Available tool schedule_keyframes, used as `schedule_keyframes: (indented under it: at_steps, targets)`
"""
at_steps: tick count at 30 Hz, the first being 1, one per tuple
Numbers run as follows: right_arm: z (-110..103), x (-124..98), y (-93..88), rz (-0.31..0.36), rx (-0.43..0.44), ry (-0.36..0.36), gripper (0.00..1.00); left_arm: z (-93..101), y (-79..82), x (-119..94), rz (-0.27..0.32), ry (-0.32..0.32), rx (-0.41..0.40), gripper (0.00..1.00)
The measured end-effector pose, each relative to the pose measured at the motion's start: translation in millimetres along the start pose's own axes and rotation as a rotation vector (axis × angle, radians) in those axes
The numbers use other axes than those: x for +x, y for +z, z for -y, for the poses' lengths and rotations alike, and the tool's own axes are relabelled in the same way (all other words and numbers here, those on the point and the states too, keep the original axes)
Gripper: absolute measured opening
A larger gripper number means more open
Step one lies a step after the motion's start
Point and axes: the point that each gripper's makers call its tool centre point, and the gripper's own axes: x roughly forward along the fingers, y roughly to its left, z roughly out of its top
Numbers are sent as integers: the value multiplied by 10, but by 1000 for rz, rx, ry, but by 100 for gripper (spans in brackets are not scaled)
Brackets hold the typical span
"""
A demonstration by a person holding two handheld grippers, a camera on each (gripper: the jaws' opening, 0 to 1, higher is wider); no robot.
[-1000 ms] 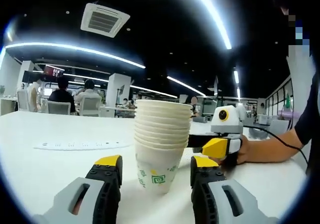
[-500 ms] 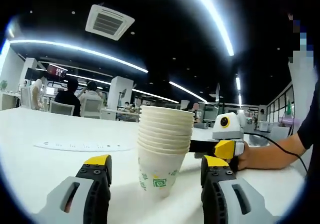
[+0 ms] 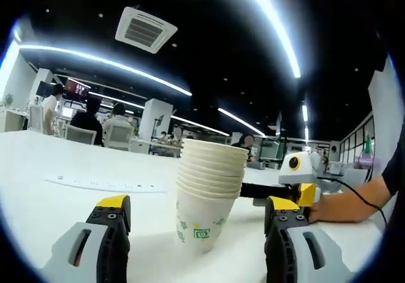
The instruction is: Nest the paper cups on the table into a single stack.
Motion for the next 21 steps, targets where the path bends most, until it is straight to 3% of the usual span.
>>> schedule_keyframes:
  at_steps: [16, 21]
  targets:
    - [22, -40, -31, -26, -44, -37, 99, 9, 0, -261, -1, 64, -12, 99]
    - [-65, -118, -57, -29, -51, -51, 99, 30, -14, -382, -5, 73, -7, 99]
